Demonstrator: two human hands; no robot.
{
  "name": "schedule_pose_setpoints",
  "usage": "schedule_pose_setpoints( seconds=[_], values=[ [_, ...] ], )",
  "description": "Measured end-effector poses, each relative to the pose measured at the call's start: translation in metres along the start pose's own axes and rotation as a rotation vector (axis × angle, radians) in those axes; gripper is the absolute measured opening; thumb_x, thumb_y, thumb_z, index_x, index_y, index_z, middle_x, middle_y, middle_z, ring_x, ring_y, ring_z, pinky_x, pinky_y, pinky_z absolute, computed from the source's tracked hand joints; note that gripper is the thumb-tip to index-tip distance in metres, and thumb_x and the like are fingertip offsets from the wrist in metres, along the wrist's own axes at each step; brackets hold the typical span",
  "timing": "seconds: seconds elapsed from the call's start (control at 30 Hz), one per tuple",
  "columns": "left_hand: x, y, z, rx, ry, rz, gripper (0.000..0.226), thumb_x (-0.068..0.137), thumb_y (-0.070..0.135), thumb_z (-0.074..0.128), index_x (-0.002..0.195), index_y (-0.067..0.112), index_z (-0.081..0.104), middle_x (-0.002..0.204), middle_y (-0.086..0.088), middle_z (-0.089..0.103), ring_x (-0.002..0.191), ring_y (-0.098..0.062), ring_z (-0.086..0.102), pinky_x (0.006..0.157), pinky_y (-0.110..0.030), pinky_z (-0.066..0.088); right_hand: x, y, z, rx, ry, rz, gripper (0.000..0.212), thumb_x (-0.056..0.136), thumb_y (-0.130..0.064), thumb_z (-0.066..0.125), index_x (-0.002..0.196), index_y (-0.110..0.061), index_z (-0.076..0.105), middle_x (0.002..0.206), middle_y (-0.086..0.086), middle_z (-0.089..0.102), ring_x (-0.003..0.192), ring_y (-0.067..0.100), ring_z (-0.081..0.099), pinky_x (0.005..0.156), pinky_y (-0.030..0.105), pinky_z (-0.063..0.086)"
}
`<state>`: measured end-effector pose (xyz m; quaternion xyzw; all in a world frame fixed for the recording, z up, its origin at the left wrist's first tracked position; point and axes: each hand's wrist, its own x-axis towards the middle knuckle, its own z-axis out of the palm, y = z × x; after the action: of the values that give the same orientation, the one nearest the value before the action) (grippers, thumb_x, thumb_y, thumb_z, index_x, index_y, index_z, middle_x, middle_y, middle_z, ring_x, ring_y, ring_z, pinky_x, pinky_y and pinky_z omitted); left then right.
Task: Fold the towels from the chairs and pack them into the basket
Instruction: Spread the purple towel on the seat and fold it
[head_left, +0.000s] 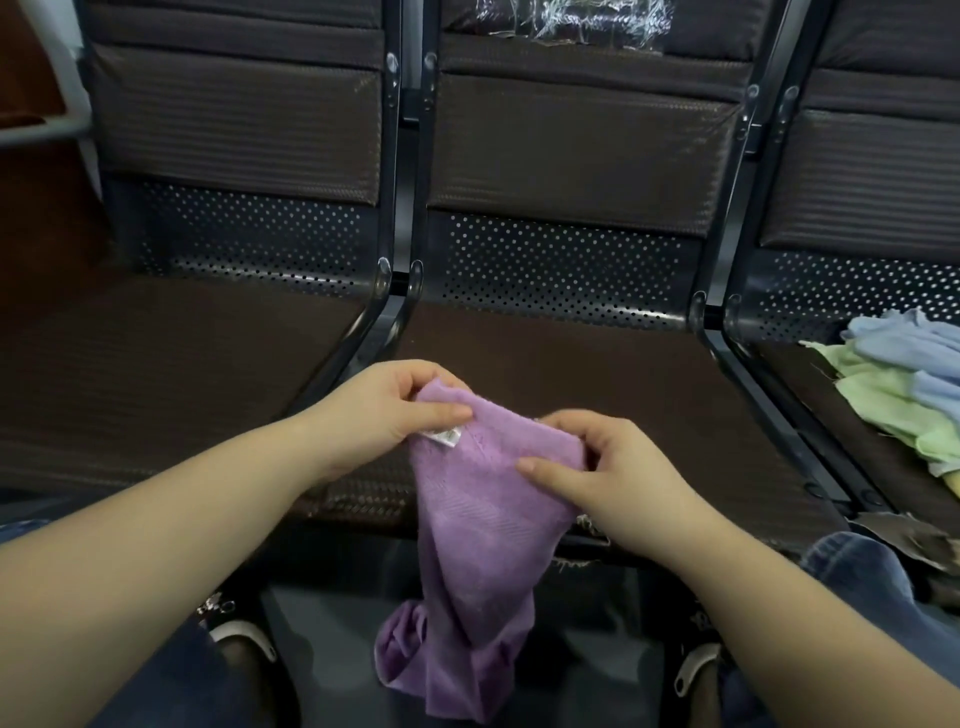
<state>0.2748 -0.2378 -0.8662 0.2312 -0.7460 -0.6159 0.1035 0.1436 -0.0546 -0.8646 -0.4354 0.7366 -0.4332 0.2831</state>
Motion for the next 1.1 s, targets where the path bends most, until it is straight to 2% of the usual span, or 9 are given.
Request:
schedule_pose_setpoints(
  seconds=[0.1, 0.27, 0.4, 0.5, 0.6, 0.8, 0.9, 1.0, 1.1],
  values=[
    [-0.007, 0.004, -0.011, 0.158, -0.007, 0.022, 0.027, 0.070, 0.015, 0.083, 0.086, 0.035, 0.074, 0.093, 0.009, 0.071, 0.092, -0.007, 0.065, 0.090, -0.030, 0.052, -0.004, -0.005, -0.009, -0.214, -0.043, -0.057, 0.018, 0.079, -0.034, 0.073, 0.070, -0.022, 0.065, 0.065, -0.015, 0.058, 0.058, -0.001, 0.050, 0.059, 0.018, 0.041],
    [-0.019, 0.011, -0.027, 0.468, 0.022, 0.084, 0.013, 0.072, 0.023, 0.080, 0.075, 0.033, 0.072, 0.077, 0.016, 0.070, 0.076, 0.005, 0.063, 0.071, -0.021, 0.048, -0.002, 0.000, -0.024, -0.499, -0.033, -0.119, 0.029, 0.075, -0.048, 0.072, 0.061, -0.025, 0.060, 0.093, -0.017, 0.058, 0.088, 0.003, 0.053, 0.077, 0.022, 0.043],
    [-0.022, 0.004, -0.048, 0.573, 0.123, 0.092, 0.010, 0.077, 0.029, 0.075, 0.070, 0.032, 0.069, 0.064, 0.015, 0.064, 0.067, -0.004, 0.056, 0.065, -0.031, 0.046, -0.007, 0.000, -0.023, -0.531, -0.187, -0.092, 0.028, 0.074, -0.044, 0.075, 0.071, -0.016, 0.072, 0.096, -0.016, 0.067, 0.087, 0.002, 0.058, 0.079, 0.026, 0.047],
    [-0.024, 0.000, -0.062, 0.630, 0.225, 0.077, 0.017, 0.079, 0.027, 0.074, 0.064, 0.024, 0.066, 0.057, 0.012, 0.060, 0.063, -0.007, 0.052, 0.061, -0.027, 0.039, -0.011, -0.001, -0.025, -0.612, -0.223, 0.042, 0.027, 0.072, -0.049, 0.075, 0.072, -0.023, 0.071, 0.078, -0.008, 0.069, 0.072, 0.006, 0.061, 0.071, 0.028, 0.051],
    [-0.025, -0.007, -0.073, 0.682, 0.285, 0.027, 0.021, 0.079, 0.028, 0.074, 0.064, 0.019, 0.063, 0.059, 0.008, 0.056, 0.062, -0.011, 0.050, 0.059, -0.028, 0.036, -0.011, 0.000, -0.039, -0.736, -0.229, 0.176, 0.030, 0.074, -0.048, 0.075, 0.061, -0.023, 0.062, 0.055, -0.007, 0.056, 0.054, 0.004, 0.050, 0.052, 0.017, 0.037],
    [-0.021, -0.022, -0.079, 0.766, 0.147, -0.210, 0.017, 0.080, 0.029, 0.074, 0.071, 0.016, 0.065, 0.069, -0.001, 0.063, 0.068, -0.016, 0.055, 0.061, -0.029, 0.040, -0.011, 0.017, -0.082, -0.839, -0.308, 0.370, 0.033, 0.079, -0.043, 0.072, 0.066, -0.016, 0.058, 0.056, -0.004, 0.047, 0.054, 0.008, 0.040, 0.053, 0.023, 0.031],
    [-0.024, -0.030, -0.082, 0.534, -0.082, -0.484, 0.031, 0.068, 0.031, 0.084, 0.078, 0.007, 0.066, 0.065, -0.004, 0.063, 0.059, -0.016, 0.057, 0.052, -0.026, 0.045, -0.021, 0.028, -0.100, -0.541, -0.266, 0.452, 0.039, 0.067, -0.051, 0.078, 0.073, -0.014, 0.066, 0.063, -0.007, 0.058, 0.060, 0.006, 0.049, 0.060, 0.019, 0.039],
    [-0.027, -0.034, -0.086, 0.356, -0.339, -0.660, 0.080, 0.038, 0.041, 0.095, 0.099, -0.003, 0.068, 0.087, -0.016, 0.070, 0.074, -0.021, 0.067, 0.059, -0.026, 0.055, -0.027, 0.051, -0.110, 0.113, -0.186, 0.570, 0.084, 0.028, -0.055, 0.092, 0.085, 0.000, 0.065, 0.077, 0.011, 0.062, 0.069, 0.017, 0.056, 0.061, 0.023, 0.051],
    [-0.024, -0.033, -0.089, 0.329, -0.438, -0.682, 0.081, 0.033, 0.038, 0.097, 0.099, -0.001, 0.069, 0.086, -0.013, 0.069, 0.070, -0.017, 0.066, 0.055, -0.022, 0.053, -0.029, 0.058, -0.114, 0.205, -0.247, 0.686, 0.066, 0.037, -0.042, 0.095, 0.082, -0.006, 0.062, 0.073, 0.012, 0.046, 0.058, 0.016, 0.044, 0.050, 0.024, 0.041]
  ],
)
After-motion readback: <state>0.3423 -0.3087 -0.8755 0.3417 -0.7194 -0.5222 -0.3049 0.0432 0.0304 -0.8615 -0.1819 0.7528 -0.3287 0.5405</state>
